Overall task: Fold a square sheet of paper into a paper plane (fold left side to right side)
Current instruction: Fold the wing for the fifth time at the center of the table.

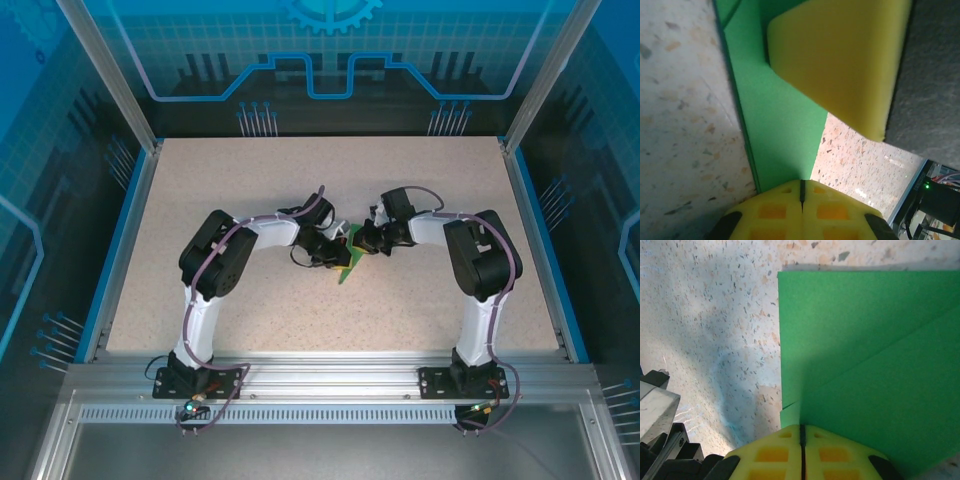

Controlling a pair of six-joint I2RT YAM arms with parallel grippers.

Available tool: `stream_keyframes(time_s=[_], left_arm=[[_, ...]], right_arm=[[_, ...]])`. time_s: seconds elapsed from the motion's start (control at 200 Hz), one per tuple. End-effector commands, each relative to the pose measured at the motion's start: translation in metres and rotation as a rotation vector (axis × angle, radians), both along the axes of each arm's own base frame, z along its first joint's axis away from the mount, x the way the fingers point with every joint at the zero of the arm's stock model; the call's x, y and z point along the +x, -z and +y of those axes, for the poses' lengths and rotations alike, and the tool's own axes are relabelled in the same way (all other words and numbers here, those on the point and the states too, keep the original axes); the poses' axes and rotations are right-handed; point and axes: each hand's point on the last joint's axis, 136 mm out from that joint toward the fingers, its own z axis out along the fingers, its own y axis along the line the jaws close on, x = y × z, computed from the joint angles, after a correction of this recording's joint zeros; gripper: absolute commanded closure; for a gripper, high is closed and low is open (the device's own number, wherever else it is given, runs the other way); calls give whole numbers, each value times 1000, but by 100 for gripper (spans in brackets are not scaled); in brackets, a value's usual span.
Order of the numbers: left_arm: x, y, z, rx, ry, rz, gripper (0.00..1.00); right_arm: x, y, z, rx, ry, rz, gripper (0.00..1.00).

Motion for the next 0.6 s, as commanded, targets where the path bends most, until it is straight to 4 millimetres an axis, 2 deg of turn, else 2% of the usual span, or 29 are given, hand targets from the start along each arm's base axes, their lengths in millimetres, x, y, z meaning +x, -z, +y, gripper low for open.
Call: stream_keyframes(time_s=[0.0,0.135,0.245,0.42,0.595], left_arm=[[-19,-18,3,14,9,30,97],[-21,-45,2,-31,8,-3,92],[-29,-56,2,-56,13,8,92],[-43,-45,3,-62,26,68,91],[-40,-30,3,-43,18,86,91]], right_arm=[[-17,29,-8,-69,10,78,93],[-18,33,-8,-73,9,84,93],[-18,33,-8,-78,3,83,93],[-17,33,-8,-90,-3,83,93],[-19,35,-7,-91,-9,87,94]])
